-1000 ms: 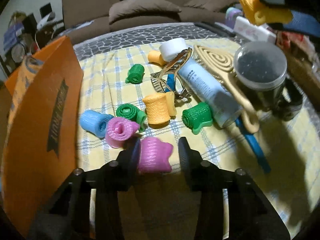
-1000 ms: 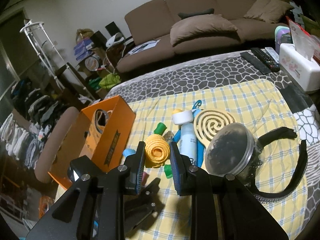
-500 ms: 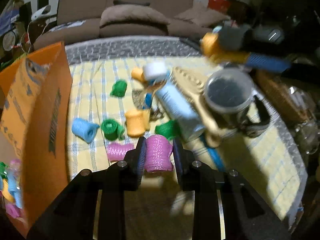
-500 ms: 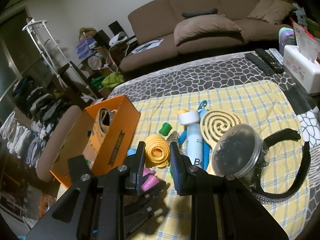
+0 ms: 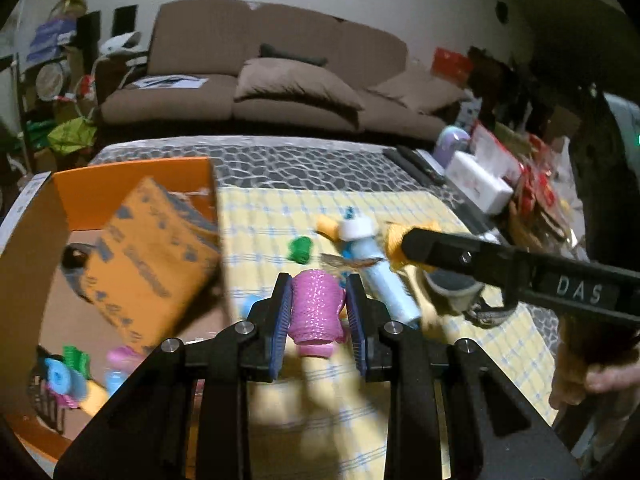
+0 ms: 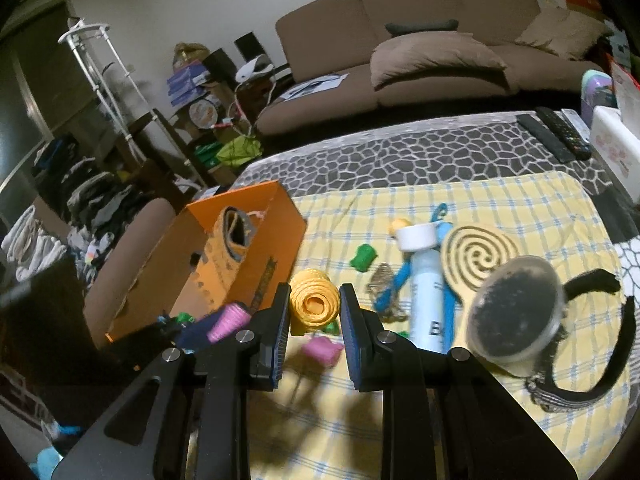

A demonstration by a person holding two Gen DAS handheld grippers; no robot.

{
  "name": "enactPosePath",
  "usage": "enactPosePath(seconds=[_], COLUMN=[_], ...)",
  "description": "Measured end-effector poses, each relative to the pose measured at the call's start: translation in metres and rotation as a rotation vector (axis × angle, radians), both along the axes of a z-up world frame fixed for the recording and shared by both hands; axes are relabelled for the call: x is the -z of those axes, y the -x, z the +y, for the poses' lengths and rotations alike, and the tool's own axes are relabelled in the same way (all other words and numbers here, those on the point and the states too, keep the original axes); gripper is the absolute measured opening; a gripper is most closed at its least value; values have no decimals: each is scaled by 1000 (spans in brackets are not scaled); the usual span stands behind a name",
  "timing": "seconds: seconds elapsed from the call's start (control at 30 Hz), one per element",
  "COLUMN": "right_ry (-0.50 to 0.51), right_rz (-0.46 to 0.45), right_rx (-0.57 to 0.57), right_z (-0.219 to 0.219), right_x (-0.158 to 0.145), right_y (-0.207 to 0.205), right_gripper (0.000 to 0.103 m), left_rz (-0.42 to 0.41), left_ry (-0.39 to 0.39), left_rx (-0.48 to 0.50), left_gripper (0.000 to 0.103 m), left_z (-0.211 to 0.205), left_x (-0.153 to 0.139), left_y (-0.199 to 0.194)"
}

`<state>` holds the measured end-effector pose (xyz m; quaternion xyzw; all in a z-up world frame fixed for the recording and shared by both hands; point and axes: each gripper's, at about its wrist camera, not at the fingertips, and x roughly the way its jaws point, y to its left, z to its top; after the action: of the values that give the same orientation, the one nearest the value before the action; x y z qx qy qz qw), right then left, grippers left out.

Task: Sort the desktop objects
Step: 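Carry the yellow and pink rollers over the cardboard box with both tools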

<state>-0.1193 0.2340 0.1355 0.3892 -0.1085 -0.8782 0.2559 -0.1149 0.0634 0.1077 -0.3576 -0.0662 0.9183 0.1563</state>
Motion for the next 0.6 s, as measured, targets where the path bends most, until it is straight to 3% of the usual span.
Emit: enactPosePath(seconds=[0.6], right_ry=[-71], right_rz=[-9], right_rx=[-211], right_z=[-130], right_x=[19], right_y=[-4], right_gripper=[24], left_rz=[-84], left_ry=[-6], left_rx=[-148], left_gripper=[25], left_z=[-106], left_x=[12], left_y=[6])
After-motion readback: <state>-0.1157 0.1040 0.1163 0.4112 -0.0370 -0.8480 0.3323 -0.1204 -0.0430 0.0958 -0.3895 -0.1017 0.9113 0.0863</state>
